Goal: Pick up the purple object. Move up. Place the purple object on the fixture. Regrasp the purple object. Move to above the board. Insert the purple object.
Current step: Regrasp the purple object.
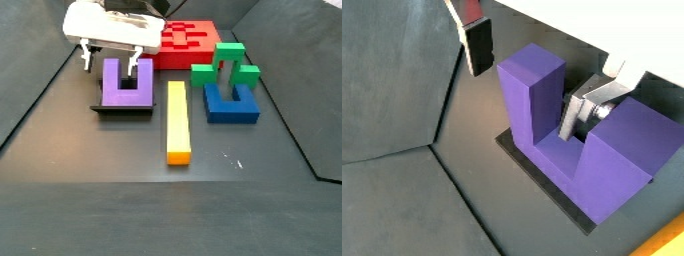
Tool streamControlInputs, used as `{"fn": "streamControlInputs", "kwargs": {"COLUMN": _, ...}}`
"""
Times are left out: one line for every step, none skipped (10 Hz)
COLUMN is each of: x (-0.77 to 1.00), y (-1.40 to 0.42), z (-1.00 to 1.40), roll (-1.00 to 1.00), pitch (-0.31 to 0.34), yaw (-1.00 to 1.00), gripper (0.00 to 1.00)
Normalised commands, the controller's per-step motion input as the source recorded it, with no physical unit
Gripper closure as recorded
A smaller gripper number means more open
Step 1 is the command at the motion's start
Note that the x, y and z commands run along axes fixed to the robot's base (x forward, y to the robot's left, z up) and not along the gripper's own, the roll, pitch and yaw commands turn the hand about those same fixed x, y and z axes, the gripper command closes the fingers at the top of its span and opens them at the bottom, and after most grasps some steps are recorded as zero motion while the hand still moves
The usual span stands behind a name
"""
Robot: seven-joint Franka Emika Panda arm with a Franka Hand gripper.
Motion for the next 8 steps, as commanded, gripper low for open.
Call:
{"fn": "streamControlInputs", "kwargs": {"x": 0.00, "y": 0.00, "z": 0.00, "roll": 0.01, "pitch": 0.000, "yaw": 0.00, "gripper": 0.00}}
{"fn": "streamControlInputs", "kwargs": {"x": 0.00, "y": 0.00, "z": 0.00, "roll": 0.09, "pitch": -0.040, "yaw": 0.00, "gripper": 0.00}}
{"fn": "streamControlInputs", "kwargs": {"x": 0.00, "y": 0.00, "z": 0.00, "roll": 0.00, "pitch": 0.000, "yaw": 0.00, "gripper": 1.00}}
{"fn": "streamControlInputs", "kwargs": {"x": 0.00, "y": 0.00, "z": 0.00, "roll": 0.00, "pitch": 0.000, "yaw": 0.00, "gripper": 1.00}}
{"fn": "streamControlInputs", "kwargs": {"x": 0.00, "y": 0.00, "z": 0.00, "roll": 0.00, "pitch": 0.000, "yaw": 0.00, "gripper": 1.00}}
{"fn": "streamControlInputs", "kwargs": {"x": 0.00, "y": 0.00, "z": 0.00, "roll": 0.00, "pitch": 0.000, "yaw": 0.00, "gripper": 1.00}}
{"fn": "streamControlInputs", "kwargs": {"x": 0.00, "y": 0.00, "z": 0.00, "roll": 0.00, "pitch": 0.000, "yaw": 0.00, "gripper": 1.00}}
{"fn": "streamControlInputs", "kwargs": {"x": 0.00, "y": 0.00, "z": 0.00, "roll": 0.00, "pitch": 0.000, "yaw": 0.00, "gripper": 1.00}}
